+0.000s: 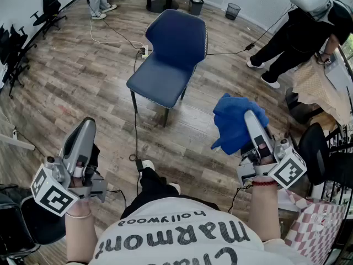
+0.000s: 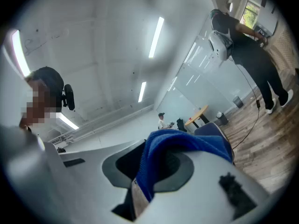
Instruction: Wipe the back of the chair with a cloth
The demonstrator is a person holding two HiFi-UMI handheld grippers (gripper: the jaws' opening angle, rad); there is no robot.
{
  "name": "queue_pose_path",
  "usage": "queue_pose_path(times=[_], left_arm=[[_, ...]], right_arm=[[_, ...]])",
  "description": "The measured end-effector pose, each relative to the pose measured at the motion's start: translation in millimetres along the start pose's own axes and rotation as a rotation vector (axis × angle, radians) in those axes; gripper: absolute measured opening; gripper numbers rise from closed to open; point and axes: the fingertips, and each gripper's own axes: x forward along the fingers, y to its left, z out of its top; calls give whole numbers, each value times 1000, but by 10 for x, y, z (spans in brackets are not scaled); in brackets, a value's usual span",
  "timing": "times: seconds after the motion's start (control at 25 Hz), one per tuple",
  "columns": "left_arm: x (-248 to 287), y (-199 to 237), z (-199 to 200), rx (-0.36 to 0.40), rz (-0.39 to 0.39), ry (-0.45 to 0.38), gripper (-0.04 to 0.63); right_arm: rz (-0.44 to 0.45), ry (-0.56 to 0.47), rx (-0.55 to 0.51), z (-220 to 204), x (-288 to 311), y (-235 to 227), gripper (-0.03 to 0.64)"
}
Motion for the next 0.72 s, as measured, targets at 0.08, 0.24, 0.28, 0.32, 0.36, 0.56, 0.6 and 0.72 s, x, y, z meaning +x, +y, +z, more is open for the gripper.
queue_pose_path(times=[0.08, 0.24, 0.28, 0.32, 0.36, 0.56, 0.6, 0.72], left_arm=[[6, -6, 8, 1, 0, 1, 7], [17, -15, 20, 4, 1, 0, 7], [17, -16, 18, 4, 1, 0, 7], [17, -17, 14, 4, 1, 0, 7], [17, -22, 8, 4, 1, 0, 8], [-3, -85, -53, 5, 1, 0, 8], [-7, -91, -58, 5, 0, 0, 8], [-2, -105, -49, 10, -2, -2, 8]], right_arm=[[-5, 6, -4, -3, 3, -3, 60], [-8, 15, -10, -12, 7, -5, 60], [-6, 16, -6, -18, 7, -6, 60], [-3, 17, -2, -25, 6, -7, 60], [-1, 18, 0, -30, 3, -8, 60], [-1, 24, -15, -41, -58, 0, 60], [3, 24, -13, -47, -62, 8, 60], [21, 35, -20, -60, -52, 40, 61]])
